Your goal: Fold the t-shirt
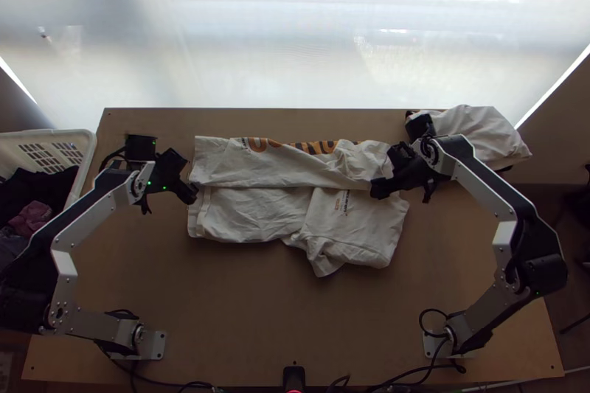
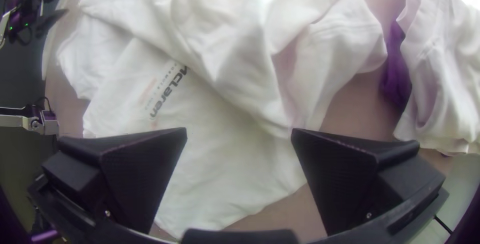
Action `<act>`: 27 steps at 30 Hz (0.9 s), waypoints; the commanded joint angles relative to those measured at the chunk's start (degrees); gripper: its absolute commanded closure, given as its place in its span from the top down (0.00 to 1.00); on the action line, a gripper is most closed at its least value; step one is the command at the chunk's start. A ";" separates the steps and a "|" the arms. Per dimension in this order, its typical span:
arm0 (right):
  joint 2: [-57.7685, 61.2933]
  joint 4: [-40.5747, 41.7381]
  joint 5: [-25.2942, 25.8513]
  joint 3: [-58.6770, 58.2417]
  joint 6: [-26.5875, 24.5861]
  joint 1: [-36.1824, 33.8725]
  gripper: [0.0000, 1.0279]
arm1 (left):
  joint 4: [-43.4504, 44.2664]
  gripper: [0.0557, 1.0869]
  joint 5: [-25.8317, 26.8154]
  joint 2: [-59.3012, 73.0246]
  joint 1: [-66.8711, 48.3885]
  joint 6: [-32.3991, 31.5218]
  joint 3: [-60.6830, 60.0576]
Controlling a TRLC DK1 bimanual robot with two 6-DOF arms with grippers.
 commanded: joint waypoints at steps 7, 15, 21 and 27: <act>-20.13 -3.87 1.60 -12.57 -4.43 5.07 0.96 | -9.33 0.95 -0.16 -25.31 -6.64 8.44 -9.37; -37.71 2.73 18.92 -30.58 -10.41 25.54 0.95 | -7.66 0.95 -0.60 -38.85 -20.61 16.08 -25.36; -43.69 2.11 20.67 -36.03 -9.97 30.73 0.95 | -7.13 0.95 -1.48 -39.29 -23.43 19.51 -28.35; -46.59 2.90 21.64 -39.37 -10.06 31.35 0.95 | -1.24 0.95 -3.23 -37.27 -23.16 22.15 -30.72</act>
